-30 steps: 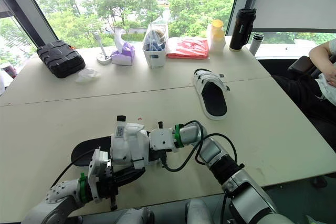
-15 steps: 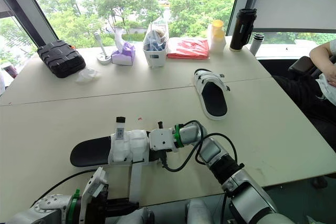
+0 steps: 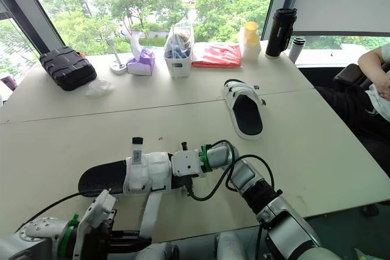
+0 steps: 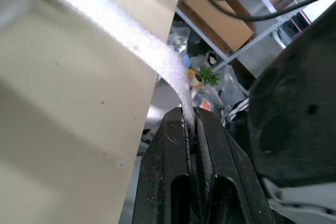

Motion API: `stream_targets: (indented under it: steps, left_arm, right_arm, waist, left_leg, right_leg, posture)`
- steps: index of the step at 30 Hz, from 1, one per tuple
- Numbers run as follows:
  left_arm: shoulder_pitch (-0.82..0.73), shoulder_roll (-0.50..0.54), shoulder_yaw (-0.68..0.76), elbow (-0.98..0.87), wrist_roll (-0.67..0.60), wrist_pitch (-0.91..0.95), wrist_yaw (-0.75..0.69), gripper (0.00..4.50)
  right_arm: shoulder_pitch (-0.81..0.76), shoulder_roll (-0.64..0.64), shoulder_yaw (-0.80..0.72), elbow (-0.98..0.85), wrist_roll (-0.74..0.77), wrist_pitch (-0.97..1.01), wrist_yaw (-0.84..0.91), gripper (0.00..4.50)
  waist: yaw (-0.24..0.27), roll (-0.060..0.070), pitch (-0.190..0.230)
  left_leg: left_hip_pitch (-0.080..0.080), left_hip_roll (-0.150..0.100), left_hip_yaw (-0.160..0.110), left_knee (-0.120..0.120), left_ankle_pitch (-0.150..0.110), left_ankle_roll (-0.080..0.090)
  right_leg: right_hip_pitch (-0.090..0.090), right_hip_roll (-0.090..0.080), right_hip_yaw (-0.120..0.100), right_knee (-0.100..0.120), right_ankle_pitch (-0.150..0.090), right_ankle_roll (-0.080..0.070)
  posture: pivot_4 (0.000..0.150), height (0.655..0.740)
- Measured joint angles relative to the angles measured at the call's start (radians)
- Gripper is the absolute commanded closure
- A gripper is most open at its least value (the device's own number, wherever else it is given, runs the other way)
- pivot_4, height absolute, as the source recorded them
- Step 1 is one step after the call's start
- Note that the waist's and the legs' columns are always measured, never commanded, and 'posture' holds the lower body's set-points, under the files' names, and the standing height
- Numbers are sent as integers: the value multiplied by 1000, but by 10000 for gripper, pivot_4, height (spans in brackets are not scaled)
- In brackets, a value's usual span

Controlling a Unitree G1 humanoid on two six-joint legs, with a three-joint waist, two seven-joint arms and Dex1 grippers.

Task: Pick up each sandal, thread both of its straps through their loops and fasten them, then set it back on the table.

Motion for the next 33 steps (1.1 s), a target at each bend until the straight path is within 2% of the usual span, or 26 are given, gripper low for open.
stream_targets:
  steps: [4, 7, 10, 21, 25, 28, 32, 33]
  left_arm:
    - [-88, 6, 87, 10, -107, 53, 7, 44910]
    - [-143, 2, 99, 38, -146, 85, 19, 44910]
    - [-228, -59, 99, 99, -170, 108, 63, 44910]
    - [-422, -221, 7, 271, -115, 122, 145, 44910]
    - [-484, -238, -16, 304, -113, 160, 152, 44910]
    - [-515, -250, -19, 323, -132, 207, 163, 34395]
    - [-553, -276, 8, 329, -152, 229, 191, 13287]
    - [-562, -284, 15, 331, -156, 229, 198, 9785]
  right_arm:
    - [-7, 3, 3, 9, 0, -3, 0, 45000]
    - [-10, 6, 5, 15, 0, -9, 0, 45000]
    - [-16, 7, 5, 24, 0, -13, -2, 45000]
    - [-19, 9, 6, 36, 0, -20, -14, 45000]
    - [-19, 9, 7, 36, -1, -20, -17, 45000]
    - [-19, 8, 6, 36, -1, -20, -18, 45000]
    - [-19, 6, 5, 36, -1, -19, -19, 45000]
    - [-19, 7, 5, 37, -1, -19, -19, 45000]
  waist:
    - [-1, 0, 0]
    - [-3, 0, 0]
    - [-1, -1, 0]
    - [0, -2, -1]
    - [0, -3, -1]
    - [1, -3, -1]
    - [2, -3, -1]
    - [2, -3, -1]
  left_leg:
    - [0, 0, 0, 0, 0, 0]
    - [1, 0, 1, 0, 0, 0]
    - [1, 0, 0, 0, 1, -1]
    - [1, -1, 0, 0, 3, -5]
    - [1, -1, -1, 0, 3, -6]
    - [1, -1, -1, 0, 3, -6]
    - [1, -1, -2, 1, 4, -6]
    - [1, -1, -2, 1, 4, -6]
  right_leg:
    - [0, 1, 0, 0, 0, 0]
    - [0, 1, 0, 1, 1, 0]
    - [0, 1, 0, 1, 1, -1]
    - [0, 2, 0, 2, 3, -2]
    - [0, 2, 0, 2, 4, 0]
    - [0, 2, 0, 2, 4, 0]
    - [1, 2, 0, 2, 4, 0]
    - [1, 2, 0, 2, 4, 0]
  posture:
    - [1500, 7400]
    - [1500, 7400]
    - [1500, 7400]
    - [1500, 7400]
    - [1500, 7400]
    - [1500, 7400]
    - [1500, 7400]
    - [1500, 7400]
